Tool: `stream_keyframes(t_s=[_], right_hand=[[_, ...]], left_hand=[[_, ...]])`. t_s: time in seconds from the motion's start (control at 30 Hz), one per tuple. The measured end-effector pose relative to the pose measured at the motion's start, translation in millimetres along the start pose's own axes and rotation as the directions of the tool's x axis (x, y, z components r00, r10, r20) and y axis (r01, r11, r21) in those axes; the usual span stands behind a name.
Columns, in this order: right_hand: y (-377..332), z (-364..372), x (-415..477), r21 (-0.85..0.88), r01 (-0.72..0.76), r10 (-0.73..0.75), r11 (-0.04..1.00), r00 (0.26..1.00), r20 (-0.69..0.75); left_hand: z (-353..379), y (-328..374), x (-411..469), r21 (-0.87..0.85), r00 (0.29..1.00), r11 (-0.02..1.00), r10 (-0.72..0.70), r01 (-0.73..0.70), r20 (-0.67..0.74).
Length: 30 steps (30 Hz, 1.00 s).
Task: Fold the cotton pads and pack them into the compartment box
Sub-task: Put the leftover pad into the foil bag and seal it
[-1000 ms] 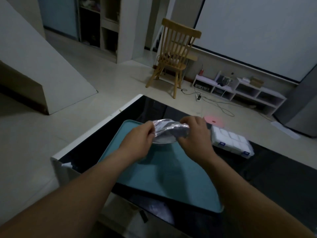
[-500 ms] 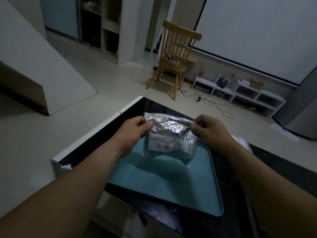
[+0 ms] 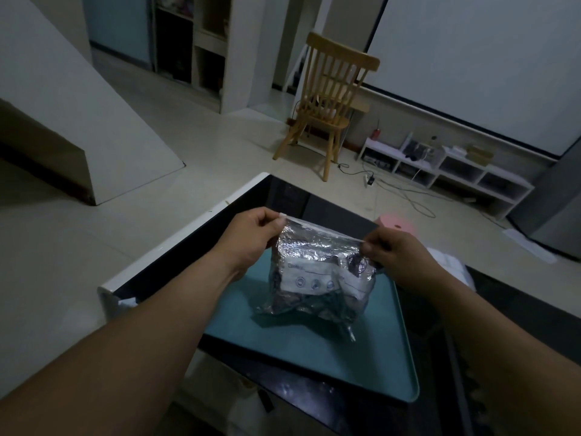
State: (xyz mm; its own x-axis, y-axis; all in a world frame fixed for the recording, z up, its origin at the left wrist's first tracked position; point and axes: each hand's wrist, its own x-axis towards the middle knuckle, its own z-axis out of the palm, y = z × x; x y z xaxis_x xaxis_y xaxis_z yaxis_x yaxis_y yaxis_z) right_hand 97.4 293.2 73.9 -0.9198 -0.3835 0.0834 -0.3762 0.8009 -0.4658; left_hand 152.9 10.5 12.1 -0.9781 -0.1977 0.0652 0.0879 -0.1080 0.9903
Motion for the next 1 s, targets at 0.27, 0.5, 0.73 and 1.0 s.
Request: stream_keyframes(t_s=[0.27,0.5,0.73,1.0], right_hand=[[-94,36,27,0.025,0.237,-0.235,0.971,0.970,-0.054],[-107,57,46,0.036,0.240,-0.236,0.970,0.966,-0.106],[-103,56,46,-0.134,0.224,-0.232,0.965,0.971,-0.052],[-89,47,37,-0.255,0.236,-0.242,0.938,0.970,0.009]], left_hand=[[13,-1,3,0.167,0.992,0.979,0.124,-0.116,-0.036],[8,0,5,0.214,0.986,0.967,0.155,-0.139,-0.062],[16,-4,1,0.234,0.983,0.963,0.160,-0.134,-0.093],[12,-2,1,0.223,0.993,0.968,0.120,-0.113,-0.014]])
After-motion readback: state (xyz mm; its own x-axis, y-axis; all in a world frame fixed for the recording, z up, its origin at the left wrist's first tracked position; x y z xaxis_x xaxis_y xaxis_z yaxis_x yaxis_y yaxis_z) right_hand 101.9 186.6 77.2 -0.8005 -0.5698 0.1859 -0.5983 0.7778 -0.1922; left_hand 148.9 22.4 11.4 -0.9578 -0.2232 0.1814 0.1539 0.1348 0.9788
